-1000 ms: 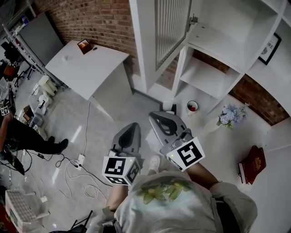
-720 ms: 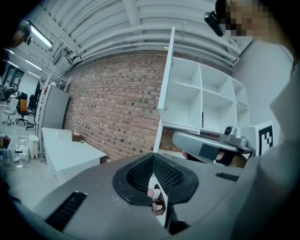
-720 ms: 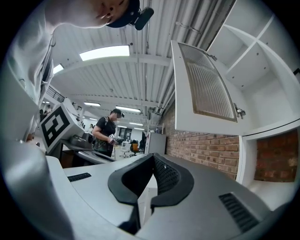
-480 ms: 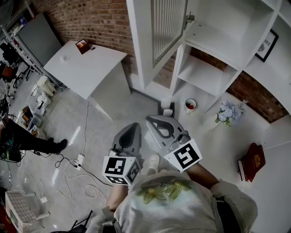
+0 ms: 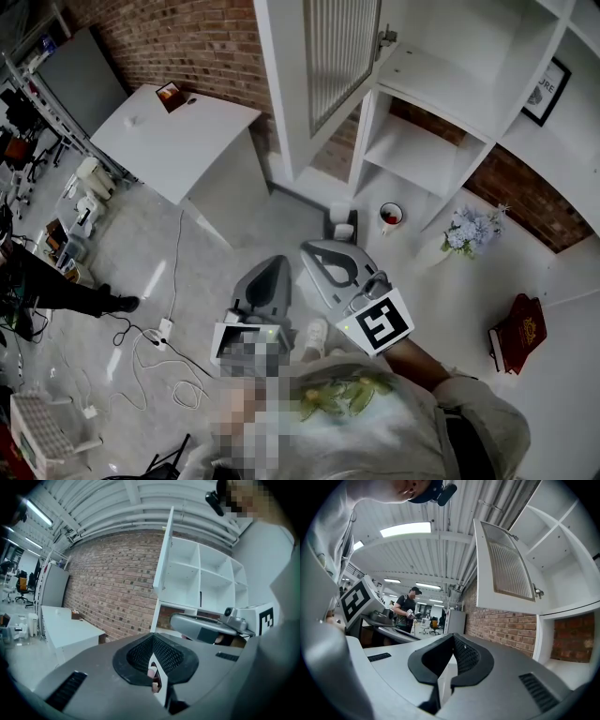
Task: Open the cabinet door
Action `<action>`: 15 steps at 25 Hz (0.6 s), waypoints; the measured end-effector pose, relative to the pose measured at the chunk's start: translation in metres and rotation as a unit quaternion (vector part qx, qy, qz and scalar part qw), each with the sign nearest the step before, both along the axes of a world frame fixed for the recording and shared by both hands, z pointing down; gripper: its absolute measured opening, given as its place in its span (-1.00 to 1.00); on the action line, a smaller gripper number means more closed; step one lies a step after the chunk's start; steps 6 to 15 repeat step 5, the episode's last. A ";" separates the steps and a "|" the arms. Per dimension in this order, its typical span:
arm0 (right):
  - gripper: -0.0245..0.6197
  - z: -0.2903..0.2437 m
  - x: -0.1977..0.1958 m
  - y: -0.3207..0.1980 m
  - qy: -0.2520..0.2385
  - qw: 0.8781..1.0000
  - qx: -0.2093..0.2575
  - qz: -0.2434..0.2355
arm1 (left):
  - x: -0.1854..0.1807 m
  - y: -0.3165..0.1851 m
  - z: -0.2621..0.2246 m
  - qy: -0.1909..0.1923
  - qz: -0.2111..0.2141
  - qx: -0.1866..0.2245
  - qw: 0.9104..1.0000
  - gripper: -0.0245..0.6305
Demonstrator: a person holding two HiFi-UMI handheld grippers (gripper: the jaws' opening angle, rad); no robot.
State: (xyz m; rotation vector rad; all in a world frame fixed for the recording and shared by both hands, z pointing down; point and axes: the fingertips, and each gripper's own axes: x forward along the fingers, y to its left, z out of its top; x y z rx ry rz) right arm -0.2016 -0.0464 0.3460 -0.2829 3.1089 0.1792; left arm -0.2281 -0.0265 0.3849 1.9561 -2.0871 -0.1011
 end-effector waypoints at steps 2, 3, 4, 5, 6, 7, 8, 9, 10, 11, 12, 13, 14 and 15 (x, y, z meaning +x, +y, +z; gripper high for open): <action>-0.85 0.001 0.002 0.000 0.001 1.000 0.001 0.002 | 0.002 0.000 0.000 0.000 0.001 0.000 1.000 -0.90; -0.85 0.001 0.003 0.000 0.001 1.000 0.001 0.003 | 0.003 0.001 0.001 0.001 0.002 0.000 1.000 -0.90; -0.85 0.002 0.005 0.000 0.002 1.000 0.001 0.004 | 0.004 0.001 0.001 0.002 0.002 -0.001 1.000 -0.90; -0.85 0.002 0.006 0.000 0.003 1.000 0.001 0.005 | 0.006 0.001 0.001 0.003 0.003 -0.001 1.000 -0.90; -0.85 0.002 0.006 0.000 0.003 1.000 0.001 0.005 | 0.006 0.001 0.001 0.003 0.003 -0.001 1.000 -0.90; -0.85 0.002 0.006 0.000 0.003 1.000 0.001 0.005 | 0.006 0.001 0.001 0.003 0.003 -0.001 1.000 -0.90; -0.85 0.002 0.006 0.000 0.003 1.000 0.001 0.005 | 0.006 0.001 0.001 0.003 0.003 -0.001 1.000 -0.90; -0.85 0.002 0.006 0.000 0.003 1.000 0.001 0.005 | 0.006 0.001 0.001 0.003 0.003 -0.001 1.000 -0.90; -0.85 0.002 0.006 0.000 0.003 1.000 0.001 0.005 | 0.006 0.001 0.001 0.003 0.003 -0.001 1.000 -0.90; -0.85 0.002 0.006 0.000 0.003 1.000 0.001 0.005 | 0.006 0.001 0.001 0.003 0.003 -0.001 1.000 -0.90; -0.85 0.002 0.006 0.000 0.003 1.000 0.001 0.005 | 0.006 0.001 0.001 0.003 0.003 -0.001 1.000 -0.90; -0.85 0.002 0.006 0.000 0.003 1.000 0.001 0.005 | 0.006 0.001 0.001 0.003 0.003 -0.001 1.000 -0.90; -0.85 0.002 0.006 0.000 0.003 1.000 0.001 0.005 | 0.006 0.001 0.001 0.003 0.003 -0.001 1.000 -0.90; -0.85 0.002 0.006 0.000 0.003 1.000 0.001 0.005 | 0.006 0.001 0.001 0.003 0.003 -0.001 1.000 -0.90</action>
